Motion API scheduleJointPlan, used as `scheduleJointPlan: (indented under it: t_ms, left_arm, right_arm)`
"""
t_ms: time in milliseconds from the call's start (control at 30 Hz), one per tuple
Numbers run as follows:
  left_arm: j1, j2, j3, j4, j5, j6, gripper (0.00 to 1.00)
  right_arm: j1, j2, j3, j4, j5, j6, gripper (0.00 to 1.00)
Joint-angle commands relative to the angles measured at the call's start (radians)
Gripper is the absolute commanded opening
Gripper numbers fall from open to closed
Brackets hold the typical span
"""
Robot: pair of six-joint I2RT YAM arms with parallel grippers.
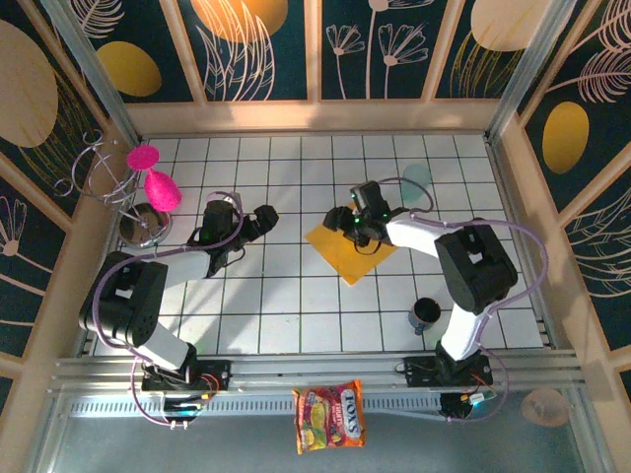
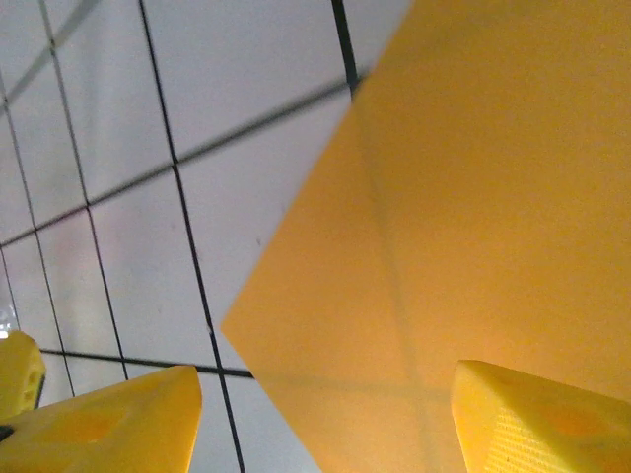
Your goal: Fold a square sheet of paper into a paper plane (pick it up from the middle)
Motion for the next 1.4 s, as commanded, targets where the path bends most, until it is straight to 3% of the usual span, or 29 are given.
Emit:
scheduleJointPlan:
  t_ms: [0,233,600,800,967,1133,1233,1367]
  left_arm:
    - [-0.005,-0.042,0.007,-0.023,0.006,-0.023,0.99]
    - [-0.008,-0.05,-0.002,-0.01,0.039,-0.059,0.99]
    - [-0.028,-0.035,0.013,-0.02,0.049,-0.074,0.99]
    - [-0.059,-0.028,0.019,-0.021,0.052,-0.097,0.99]
    - [-0.117,-0.02,0.023,-0.02,0.045,-0.142,0.99]
    - [-0.191,-0.013,0.028,-0.01,0.037,-0.198,0.91]
    - [-0.218,-0.015,0.023,-0.006,0.026,-0.23,0.87]
    - [-0.24,-0.006,0.017,0.008,0.036,-0.256,0.79]
  right_arm:
    - [-0.066,-0.057,0.034,-0.096,0.097,-0.126,0.67]
    - [-0.153,0.037,0.079,-0.234,0.118,-0.282,0.68]
    - [-0.157,0.158,0.134,-0.255,0.071,-0.358,0.72]
    - [-0.143,0.118,-0.001,-0.169,0.081,-0.092,0.7]
    - [-0.037,0.062,-0.079,-0.098,0.126,0.222,0.7]
    - [0.065,0.056,-0.072,-0.071,0.122,0.465,0.7]
    - [0.077,0.029,-0.077,0.018,0.08,0.483,0.68]
    - [0.072,-0.011,-0.016,0.016,0.071,0.323,0.65]
